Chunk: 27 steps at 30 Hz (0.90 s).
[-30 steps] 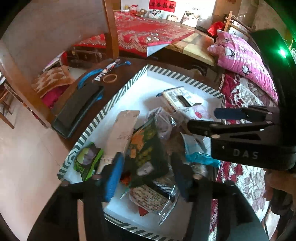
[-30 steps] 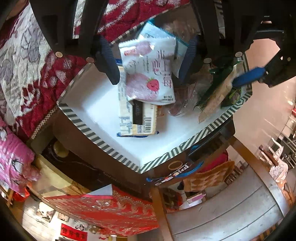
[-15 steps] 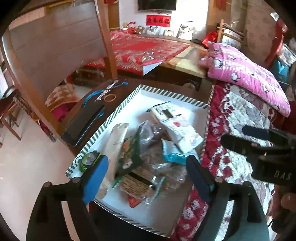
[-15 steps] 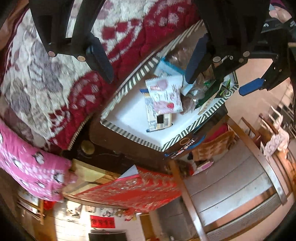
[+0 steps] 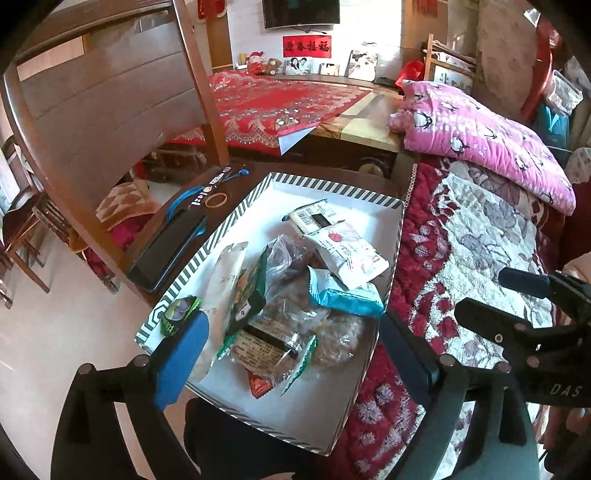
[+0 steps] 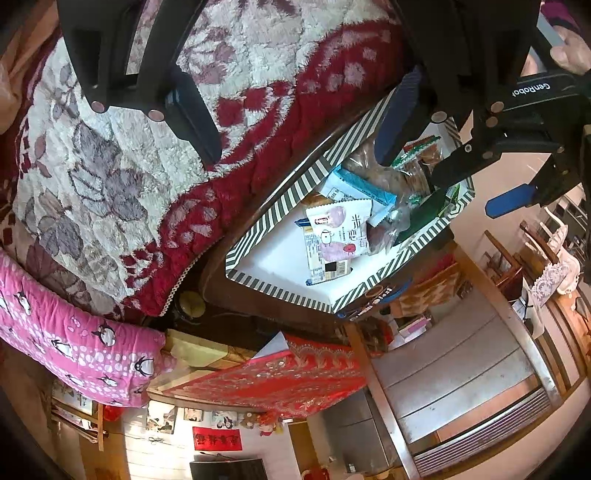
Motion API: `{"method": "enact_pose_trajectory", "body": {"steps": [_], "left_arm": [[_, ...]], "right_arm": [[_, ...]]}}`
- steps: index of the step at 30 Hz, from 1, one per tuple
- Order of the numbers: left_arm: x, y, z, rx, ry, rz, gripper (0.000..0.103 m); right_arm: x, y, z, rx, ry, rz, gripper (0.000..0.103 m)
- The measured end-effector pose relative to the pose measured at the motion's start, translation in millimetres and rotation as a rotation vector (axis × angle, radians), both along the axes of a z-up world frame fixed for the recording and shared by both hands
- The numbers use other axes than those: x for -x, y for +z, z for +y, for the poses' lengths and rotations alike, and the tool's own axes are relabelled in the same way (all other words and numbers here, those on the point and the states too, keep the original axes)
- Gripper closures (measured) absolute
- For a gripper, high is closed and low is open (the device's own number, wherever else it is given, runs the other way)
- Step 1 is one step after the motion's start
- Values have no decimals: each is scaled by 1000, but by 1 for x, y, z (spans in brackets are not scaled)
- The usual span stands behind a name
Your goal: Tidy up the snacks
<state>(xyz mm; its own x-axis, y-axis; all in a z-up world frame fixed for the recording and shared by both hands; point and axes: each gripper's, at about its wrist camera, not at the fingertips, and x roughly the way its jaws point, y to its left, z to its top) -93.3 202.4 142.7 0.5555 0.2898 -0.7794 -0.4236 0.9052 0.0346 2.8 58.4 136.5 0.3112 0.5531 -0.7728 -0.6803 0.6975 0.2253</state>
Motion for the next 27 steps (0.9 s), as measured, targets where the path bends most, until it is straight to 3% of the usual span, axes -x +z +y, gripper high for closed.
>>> {"method": "enact_pose_trajectory", "body": {"steps": [27], "left_arm": [[0,1,0,-11,-11,1,10]], "right_arm": [[5,-4,5,18,21,16,15]]}}
